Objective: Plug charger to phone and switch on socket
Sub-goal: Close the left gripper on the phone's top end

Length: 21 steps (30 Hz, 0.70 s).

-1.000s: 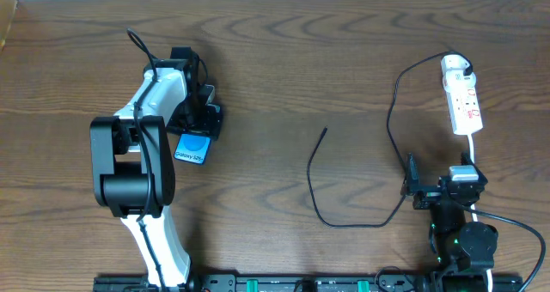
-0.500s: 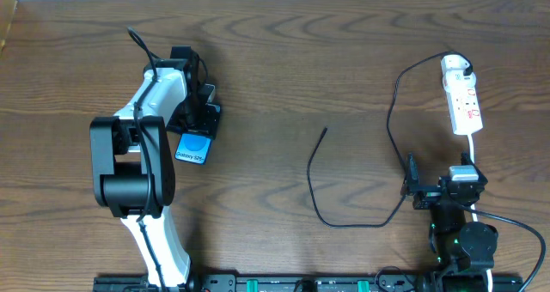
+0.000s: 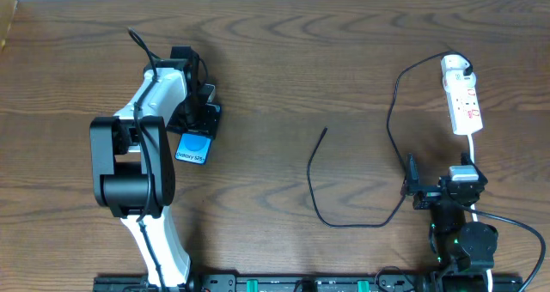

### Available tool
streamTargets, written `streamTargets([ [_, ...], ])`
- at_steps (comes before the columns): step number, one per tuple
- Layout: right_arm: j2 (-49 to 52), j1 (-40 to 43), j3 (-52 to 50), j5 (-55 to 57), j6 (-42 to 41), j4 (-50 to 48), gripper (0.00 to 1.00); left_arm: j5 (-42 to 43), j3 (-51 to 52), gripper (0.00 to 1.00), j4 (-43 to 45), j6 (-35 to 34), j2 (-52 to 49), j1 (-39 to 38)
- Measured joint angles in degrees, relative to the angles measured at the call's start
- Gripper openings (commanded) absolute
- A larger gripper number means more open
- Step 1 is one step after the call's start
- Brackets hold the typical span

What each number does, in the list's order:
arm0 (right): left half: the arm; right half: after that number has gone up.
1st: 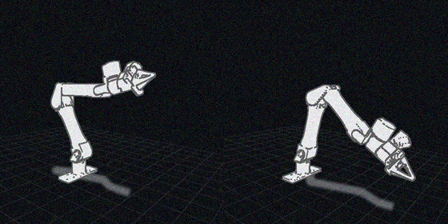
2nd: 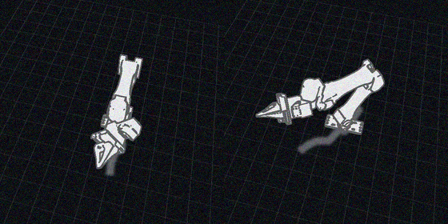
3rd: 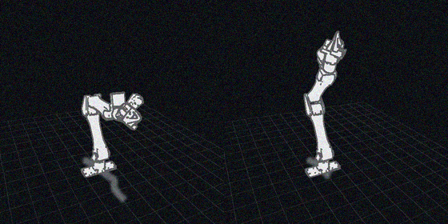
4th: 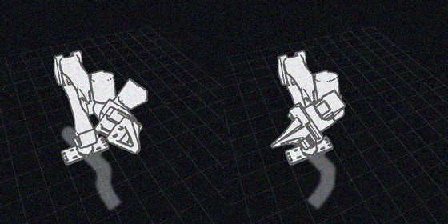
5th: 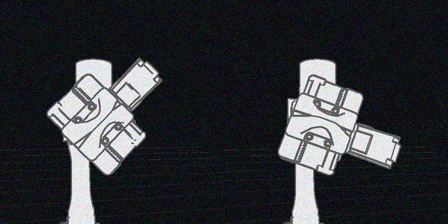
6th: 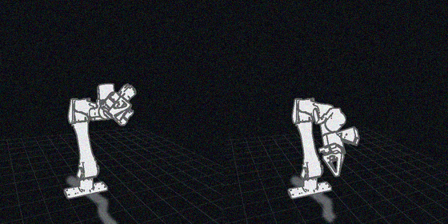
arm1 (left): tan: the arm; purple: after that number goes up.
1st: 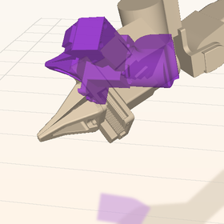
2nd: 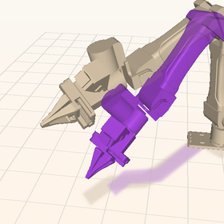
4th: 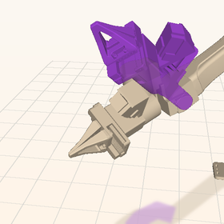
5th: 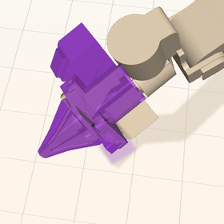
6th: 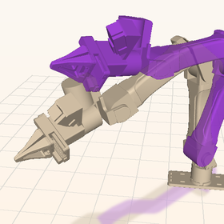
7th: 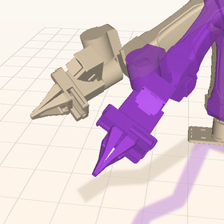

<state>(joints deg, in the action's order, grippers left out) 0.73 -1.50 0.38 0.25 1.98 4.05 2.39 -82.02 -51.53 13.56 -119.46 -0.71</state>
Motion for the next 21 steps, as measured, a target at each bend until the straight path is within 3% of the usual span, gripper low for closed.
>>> streamTargets([
  [17,0.0,0.0,0.0,0.0,0.0,0.0,0.99,-0.2,0.0,0.07,0.2,0.0,0.5,0.0],
  [21,0.0,0.0,0.0,0.0,0.0,0.0,0.99,-0.7,0.0,0.07,0.1,0.0,4.6,0.0],
])
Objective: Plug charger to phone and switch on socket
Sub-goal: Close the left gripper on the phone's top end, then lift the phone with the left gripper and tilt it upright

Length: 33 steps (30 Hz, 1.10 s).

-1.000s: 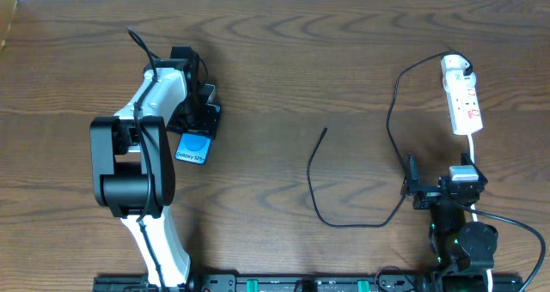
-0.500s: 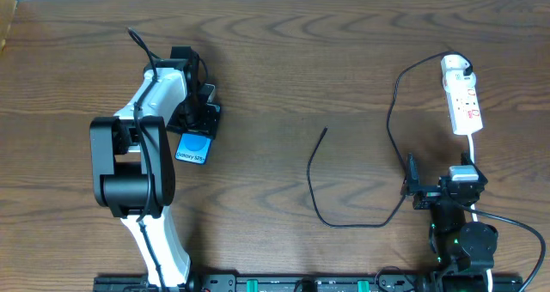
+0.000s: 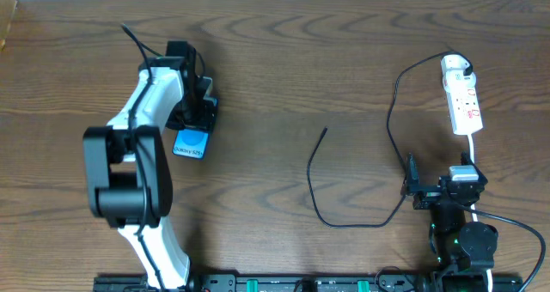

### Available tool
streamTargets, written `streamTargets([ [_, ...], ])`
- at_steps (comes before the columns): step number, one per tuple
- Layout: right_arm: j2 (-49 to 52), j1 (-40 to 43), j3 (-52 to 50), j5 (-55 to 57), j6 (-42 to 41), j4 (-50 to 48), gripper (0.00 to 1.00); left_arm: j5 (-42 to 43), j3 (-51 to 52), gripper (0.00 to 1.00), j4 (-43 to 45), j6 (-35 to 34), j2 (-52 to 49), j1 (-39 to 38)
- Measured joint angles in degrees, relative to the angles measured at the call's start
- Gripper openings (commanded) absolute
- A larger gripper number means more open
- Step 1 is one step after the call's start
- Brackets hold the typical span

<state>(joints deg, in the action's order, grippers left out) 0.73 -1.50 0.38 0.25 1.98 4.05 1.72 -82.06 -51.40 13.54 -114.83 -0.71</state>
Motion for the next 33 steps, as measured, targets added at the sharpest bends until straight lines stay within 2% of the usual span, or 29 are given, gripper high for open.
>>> streamTargets([
  [9,0.0,0.0,0.0,0.0,0.0,0.0,0.99,-0.3,-0.1,0.07,-0.5,-0.2,7.0,0.0],
  [13,0.0,0.0,0.0,0.0,0.0,0.0,0.99,3.3,0.0,0.07,-1.4,-0.2,7.1,0.0],
  [18,0.0,0.0,0.0,0.0,0.0,0.0,0.99,15.0,0.0,0.07,-1.3,-0.4,8.9,0.0],
  [21,0.0,0.0,0.0,0.0,0.0,0.0,0.99,28.2,0.0,0.07,-0.1,-1.7,10.4,0.0],
  [27,0.0,0.0,0.0,0.0,0.0,0.0,0.99,48.9,-0.1,0.07,6.6,-12.5,10.6,0.0],
  [29,0.0,0.0,0.0,0.0,0.0,0.0,0.99,53.9,-0.1,0.08,8.4,-20.8,10.6,-0.1],
  [33,0.0,0.0,0.0,0.0,0.0,0.0,0.99,57.9,-0.1,0.07,8.7,-36.6,10.6,-0.1],
])
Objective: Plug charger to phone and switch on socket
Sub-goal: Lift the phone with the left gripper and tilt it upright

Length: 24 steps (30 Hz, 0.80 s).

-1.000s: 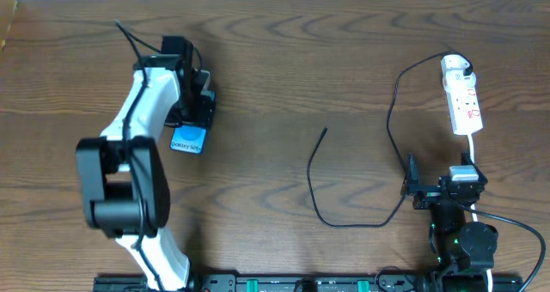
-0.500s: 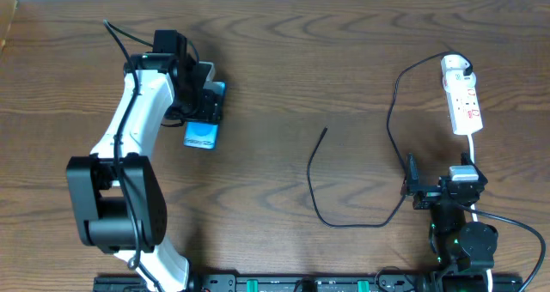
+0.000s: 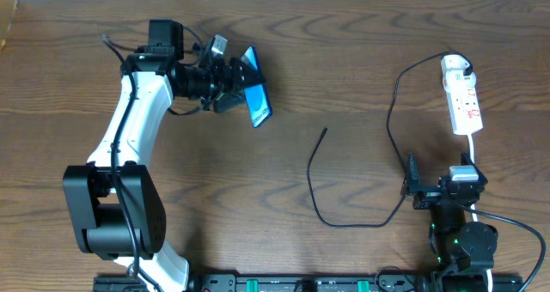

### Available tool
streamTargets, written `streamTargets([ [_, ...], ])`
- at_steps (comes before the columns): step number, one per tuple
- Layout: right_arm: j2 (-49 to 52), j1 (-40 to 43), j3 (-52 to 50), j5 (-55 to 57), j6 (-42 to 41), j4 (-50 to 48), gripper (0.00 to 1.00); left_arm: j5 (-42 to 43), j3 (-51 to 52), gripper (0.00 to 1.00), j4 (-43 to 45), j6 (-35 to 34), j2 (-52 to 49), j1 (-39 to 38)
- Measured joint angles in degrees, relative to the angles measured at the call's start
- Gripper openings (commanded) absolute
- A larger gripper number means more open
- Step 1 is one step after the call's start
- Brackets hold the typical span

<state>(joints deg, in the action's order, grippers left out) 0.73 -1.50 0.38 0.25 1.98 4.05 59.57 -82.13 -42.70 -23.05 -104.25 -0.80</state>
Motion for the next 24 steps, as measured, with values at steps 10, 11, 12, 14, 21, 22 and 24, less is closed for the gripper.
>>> streamTargets([
  [10,0.0,0.0,0.0,0.0,0.0,0.0,0.99,14.2,0.0,0.07,0.5,-21.3,0.0,0.0],
  [11,0.0,0.0,0.0,0.0,0.0,0.0,0.99,15.6,0.0,0.08,0.5,-22.6,0.0,0.0],
  [12,0.0,0.0,0.0,0.0,0.0,0.0,0.99,17.0,0.0,0.07,0.5,-23.8,0.0,0.0],
  [14,0.0,0.0,0.0,0.0,0.0,0.0,0.99,19.3,0.0,0.07,0.6,-26.2,0.0,0.0],
  [21,0.0,0.0,0.0,0.0,0.0,0.0,0.99,22.9,0.0,0.07,0.5,-32.3,0.0,0.0],
  [22,0.0,0.0,0.0,0.0,0.0,0.0,0.99,23.1,0.0,0.07,0.5,-32.6,0.0,0.0],
  [24,0.0,0.0,0.0,0.0,0.0,0.0,0.99,23.1,0.0,0.07,0.5,-33.0,0.0,0.0],
])
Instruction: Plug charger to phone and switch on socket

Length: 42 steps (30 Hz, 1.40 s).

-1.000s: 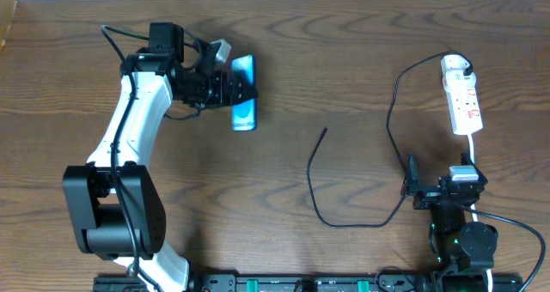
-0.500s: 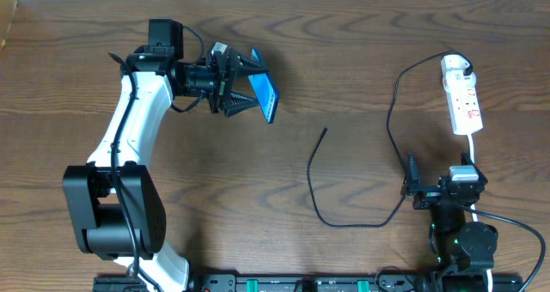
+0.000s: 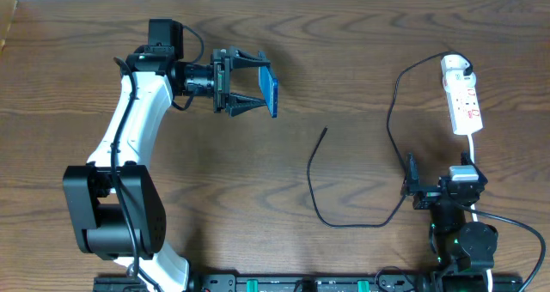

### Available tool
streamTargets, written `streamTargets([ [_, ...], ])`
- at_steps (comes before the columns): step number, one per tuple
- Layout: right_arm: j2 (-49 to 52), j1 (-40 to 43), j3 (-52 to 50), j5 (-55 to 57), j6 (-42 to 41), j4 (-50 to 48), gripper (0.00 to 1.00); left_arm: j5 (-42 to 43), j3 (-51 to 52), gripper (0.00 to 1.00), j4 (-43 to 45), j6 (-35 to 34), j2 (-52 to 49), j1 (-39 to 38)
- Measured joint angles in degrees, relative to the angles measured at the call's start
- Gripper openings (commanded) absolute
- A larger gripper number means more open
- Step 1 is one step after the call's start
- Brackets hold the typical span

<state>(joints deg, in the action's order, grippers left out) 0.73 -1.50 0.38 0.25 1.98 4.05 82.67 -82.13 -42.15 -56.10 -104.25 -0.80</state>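
Note:
A blue phone hangs above the table left of centre, turned edge-on to the overhead view. My left gripper is shut on it, one finger on each side, pointing right. The black charger cable loops across the table, and its free tip lies a little right of and below the phone. Its other end is plugged into the white socket strip at the far right. My right gripper sits folded near the front right edge beside the cable loop. Its jaw state does not show.
The strip's own white lead runs down past the right arm. The left arm stretches over the left part of the wooden table. A dark rail lines the front edge.
The left gripper has turned at the wrist and shifted a little to the right. The phone, tilted before, now stands edge-on. The right arm and the cable have not moved.
The left gripper was down on the phone, which lay flat on the table at the left with its label up, and stayed there a moment later. Then the phone was held off the table further back and right, and now nearer the cable tip.

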Motion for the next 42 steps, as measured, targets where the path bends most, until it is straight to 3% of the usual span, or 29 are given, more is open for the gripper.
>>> streamTargets([
  [42,0.0,0.0,0.0,0.0,0.0,0.0,0.99,0.4,0.0,0.08,0.0,-0.9,0.0,0.0],
])
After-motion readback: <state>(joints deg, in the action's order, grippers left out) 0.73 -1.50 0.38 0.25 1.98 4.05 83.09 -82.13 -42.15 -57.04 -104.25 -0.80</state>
